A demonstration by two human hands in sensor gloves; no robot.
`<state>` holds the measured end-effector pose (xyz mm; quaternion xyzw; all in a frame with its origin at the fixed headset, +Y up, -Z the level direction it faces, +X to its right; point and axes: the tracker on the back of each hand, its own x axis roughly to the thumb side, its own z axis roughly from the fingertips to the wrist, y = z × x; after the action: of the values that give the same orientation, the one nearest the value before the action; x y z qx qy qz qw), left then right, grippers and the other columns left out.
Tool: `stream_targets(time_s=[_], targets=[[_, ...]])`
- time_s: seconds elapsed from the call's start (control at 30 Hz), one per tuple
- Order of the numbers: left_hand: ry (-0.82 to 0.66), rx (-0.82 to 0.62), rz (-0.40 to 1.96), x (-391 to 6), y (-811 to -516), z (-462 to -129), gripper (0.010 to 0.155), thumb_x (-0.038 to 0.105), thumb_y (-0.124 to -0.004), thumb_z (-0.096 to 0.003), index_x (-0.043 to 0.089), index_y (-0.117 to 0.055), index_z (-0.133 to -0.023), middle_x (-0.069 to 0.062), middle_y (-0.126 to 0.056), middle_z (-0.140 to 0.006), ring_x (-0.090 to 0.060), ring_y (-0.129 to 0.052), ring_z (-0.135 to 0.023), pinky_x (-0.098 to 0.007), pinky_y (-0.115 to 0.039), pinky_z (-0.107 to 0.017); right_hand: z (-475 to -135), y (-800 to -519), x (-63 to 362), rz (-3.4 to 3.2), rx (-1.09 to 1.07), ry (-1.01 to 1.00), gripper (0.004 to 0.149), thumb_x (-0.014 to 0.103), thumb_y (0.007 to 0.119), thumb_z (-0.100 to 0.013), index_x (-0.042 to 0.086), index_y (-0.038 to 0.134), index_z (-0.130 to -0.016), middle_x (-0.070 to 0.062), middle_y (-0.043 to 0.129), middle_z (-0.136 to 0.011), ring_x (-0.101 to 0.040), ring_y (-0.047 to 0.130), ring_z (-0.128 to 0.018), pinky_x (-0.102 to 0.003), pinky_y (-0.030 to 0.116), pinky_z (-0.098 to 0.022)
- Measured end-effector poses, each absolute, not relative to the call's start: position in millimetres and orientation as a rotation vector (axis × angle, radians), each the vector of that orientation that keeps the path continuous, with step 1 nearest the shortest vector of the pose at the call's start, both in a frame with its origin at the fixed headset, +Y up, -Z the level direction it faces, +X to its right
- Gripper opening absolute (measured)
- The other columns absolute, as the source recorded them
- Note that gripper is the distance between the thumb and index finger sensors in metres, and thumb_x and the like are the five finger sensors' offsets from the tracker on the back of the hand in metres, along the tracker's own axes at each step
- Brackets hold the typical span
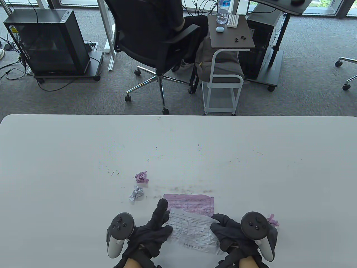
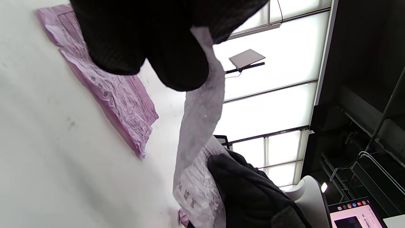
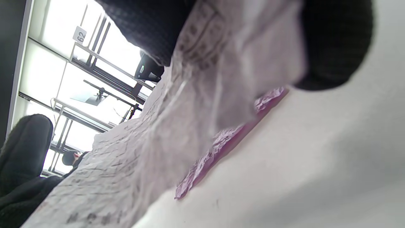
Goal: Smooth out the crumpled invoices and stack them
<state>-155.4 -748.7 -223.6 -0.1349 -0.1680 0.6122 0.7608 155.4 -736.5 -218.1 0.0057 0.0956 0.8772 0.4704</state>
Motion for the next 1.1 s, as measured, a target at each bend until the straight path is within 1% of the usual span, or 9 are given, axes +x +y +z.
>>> stream_targets(time_s=[0.07, 0.1, 0.2, 0.3, 0.37, 0.67, 0.8, 0.97, 1.1], targets=[[-0.368, -0.307, 1.338, -155, -749, -224, 0.051, 0.009, -0.072, -0.057, 0.031, -0.068, -0.103, -0.033, -0.051, -0.104, -0.025, -0.099, -0.07, -0.05, -0.086, -0.056, -218, -737, 155, 2.154, 0.019, 0.235, 0.045, 0.023, 0.081, -0.053, 0.002, 0.07, -0.091, -0.015, 0.096, -0.06, -0.019, 0.099, -0.032, -0.034, 0.09, -0.021], [-0.37, -0.307, 1.313, -155, -748, -224, 0.049, 0.009, -0.072, -0.0566, 0.026, -0.072, -0.102, -0.032, -0.052, -0.105, -0.026, -0.099, -0.07, -0.05, -0.086, -0.056, -219, -737, 154, 2.153, 0.024, 0.233, 0.045, 0.023, 0.081, -0.053, 0.002, 0.07, -0.091, -0.015, 0.096, -0.06, -0.019, 0.099, -0.032, -0.034, 0.09, -0.021], [-0.391, -0.299, 1.226, -152, -745, -224, 0.046, 0.006, -0.071, -0.0554, 0.013, -0.076, -0.1, -0.027, -0.056, -0.105, -0.026, -0.097, -0.07, -0.052, -0.082, -0.057, -220, -736, 154, 2.165, 0.055, 0.203, 0.046, 0.022, 0.081, -0.052, 0.002, 0.069, -0.091, -0.016, 0.095, -0.062, -0.02, 0.099, -0.034, -0.035, 0.09, -0.022], [-0.398, -0.252, 1.122, -147, -739, -222, 0.048, 0.005, -0.071, -0.0551, 0.004, -0.07, -0.103, -0.026, -0.058, -0.104, -0.029, -0.095, -0.07, -0.054, -0.08, -0.058, -224, -737, 153, 2.184, 0.149, 0.182, 0.048, 0.021, 0.08, -0.051, 0.003, 0.066, -0.094, -0.016, 0.093, -0.067, -0.022, 0.098, -0.039, -0.037, 0.09, -0.026], [-0.398, -0.215, 1.019, -142, -735, -220, 0.051, 0.013, -0.076, -0.0561, -0.001, -0.067, -0.104, -0.029, -0.055, -0.103, -0.029, -0.093, -0.072, -0.055, -0.079, -0.058, -226, -738, 151, 2.186, 0.158, 0.211, 0.051, 0.02, 0.08, -0.051, 0.003, 0.063, -0.096, -0.018, 0.09, -0.071, -0.025, 0.098, -0.043, -0.039, 0.089, -0.029], [-0.449, -0.266, 0.627, -118, -719, -222, 0.058, 0.01, -0.078, -0.054, 0.0, -0.058, -0.108, -0.028, -0.044, -0.106, -0.028, -0.093, -0.067, -0.055, -0.077, -0.057, -246, -712, 129, 2.582, 0.222, 0.293, 0.056, 0.018, 0.082, -0.05, 0.002, 0.058, -0.099, -0.021, 0.087, -0.076, -0.028, 0.096, -0.048, -0.042, 0.088, -0.032], [-0.417, -0.327, 0.601, -117, -720, -233, 0.06, 0.009, -0.077, -0.0539, -0.001, -0.055, -0.109, -0.028, -0.04, -0.107, -0.029, -0.092, -0.068, -0.056, -0.077, -0.057, -268, -703, 121, 2.683, 0.239, 0.274, 0.056, 0.019, 0.082, -0.05, 0.003, 0.058, -0.099, -0.02, 0.087, -0.076, -0.027, 0.096, -0.048, -0.041, 0.088, -0.032], [-0.407, -0.272, 0.461, -120, -726, -264, 0.065, 0.011, -0.078, -0.054, 0.002, -0.048, -0.11, -0.027, -0.037, -0.108, -0.028, -0.093, -0.064, -0.055, -0.078, -0.055, -293, -709, 115, 2.683, 0.247, 0.304, 0.058, 0.016, 0.082, -0.05, 0.004, 0.056, -0.1, -0.02, 0.085, -0.079, -0.029, 0.095, -0.052, -0.043, 0.087, -0.035], [-0.422, -0.31, 0.411, -118, -741, -284, 0.066, 0.012, -0.08, -0.0539, 0.002, -0.048, -0.11, -0.028, -0.037, -0.107, -0.027, -0.095, -0.061, -0.054, -0.08, -0.054, -308, -723, 117, 2.688, 0.201, 0.338, 0.059, 0.016, 0.082, -0.05, 0.004, 0.055, -0.1, -0.02, 0.085, -0.08, -0.029, 0.095, -0.053, -0.043, 0.087, -0.036]])
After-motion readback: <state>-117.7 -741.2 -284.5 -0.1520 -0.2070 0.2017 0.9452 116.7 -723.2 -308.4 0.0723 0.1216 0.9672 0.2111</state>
